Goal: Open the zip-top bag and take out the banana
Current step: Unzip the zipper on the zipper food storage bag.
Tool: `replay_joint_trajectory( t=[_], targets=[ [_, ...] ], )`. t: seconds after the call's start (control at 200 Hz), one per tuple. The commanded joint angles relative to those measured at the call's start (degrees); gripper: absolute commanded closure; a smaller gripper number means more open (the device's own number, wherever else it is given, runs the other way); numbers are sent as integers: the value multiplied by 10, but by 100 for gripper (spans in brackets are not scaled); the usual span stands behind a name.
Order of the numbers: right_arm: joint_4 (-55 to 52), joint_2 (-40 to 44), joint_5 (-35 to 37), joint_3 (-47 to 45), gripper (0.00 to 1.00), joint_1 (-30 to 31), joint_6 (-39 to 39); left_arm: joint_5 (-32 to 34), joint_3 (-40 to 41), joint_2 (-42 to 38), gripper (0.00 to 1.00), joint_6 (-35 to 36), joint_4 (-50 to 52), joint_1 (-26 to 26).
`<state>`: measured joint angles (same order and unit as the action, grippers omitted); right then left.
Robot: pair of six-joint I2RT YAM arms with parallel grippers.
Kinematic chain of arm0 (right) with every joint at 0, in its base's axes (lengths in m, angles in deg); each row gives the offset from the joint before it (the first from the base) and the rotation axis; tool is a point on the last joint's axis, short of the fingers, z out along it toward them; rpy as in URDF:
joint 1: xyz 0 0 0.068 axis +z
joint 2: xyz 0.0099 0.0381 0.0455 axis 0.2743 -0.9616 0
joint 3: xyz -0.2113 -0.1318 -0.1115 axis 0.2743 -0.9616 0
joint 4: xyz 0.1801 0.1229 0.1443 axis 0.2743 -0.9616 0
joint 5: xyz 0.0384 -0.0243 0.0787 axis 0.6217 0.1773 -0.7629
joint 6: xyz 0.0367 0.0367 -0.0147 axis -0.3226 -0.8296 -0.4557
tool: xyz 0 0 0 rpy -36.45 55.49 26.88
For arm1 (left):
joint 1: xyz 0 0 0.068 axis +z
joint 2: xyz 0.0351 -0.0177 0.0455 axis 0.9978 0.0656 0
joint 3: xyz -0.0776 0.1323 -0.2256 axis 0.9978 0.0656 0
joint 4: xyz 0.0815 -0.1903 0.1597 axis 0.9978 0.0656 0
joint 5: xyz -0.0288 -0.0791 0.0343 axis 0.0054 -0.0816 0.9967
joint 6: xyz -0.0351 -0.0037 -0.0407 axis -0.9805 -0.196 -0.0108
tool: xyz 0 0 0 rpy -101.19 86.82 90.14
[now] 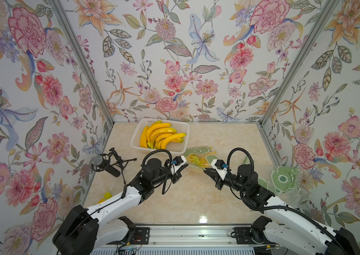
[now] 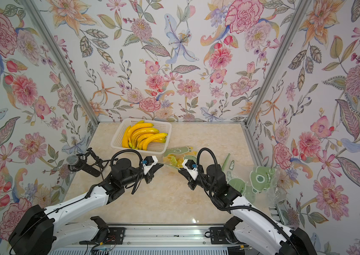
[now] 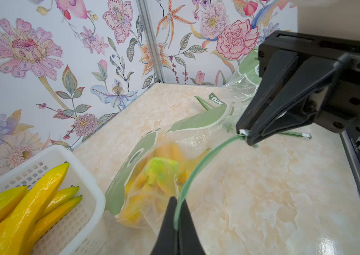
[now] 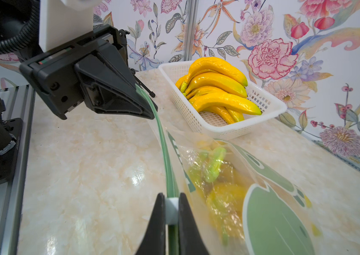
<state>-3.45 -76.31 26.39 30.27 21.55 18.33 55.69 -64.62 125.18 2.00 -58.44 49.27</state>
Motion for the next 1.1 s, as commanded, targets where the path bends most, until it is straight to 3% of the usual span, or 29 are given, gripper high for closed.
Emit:
replay_joint_trajectory(
  t=[0.0,0.535,1.096],
  targets=[
    [-21,17,31,-16,100,-7,-27,52,12,-14,100,-26,-50,29],
    [-80,55,82,-42,100,-7,-85,92,52,-11,100,-115,-147,128],
    [-104,77,78,-21,97,15,-109,78,59,9,100,-136,-153,140]
  ],
)
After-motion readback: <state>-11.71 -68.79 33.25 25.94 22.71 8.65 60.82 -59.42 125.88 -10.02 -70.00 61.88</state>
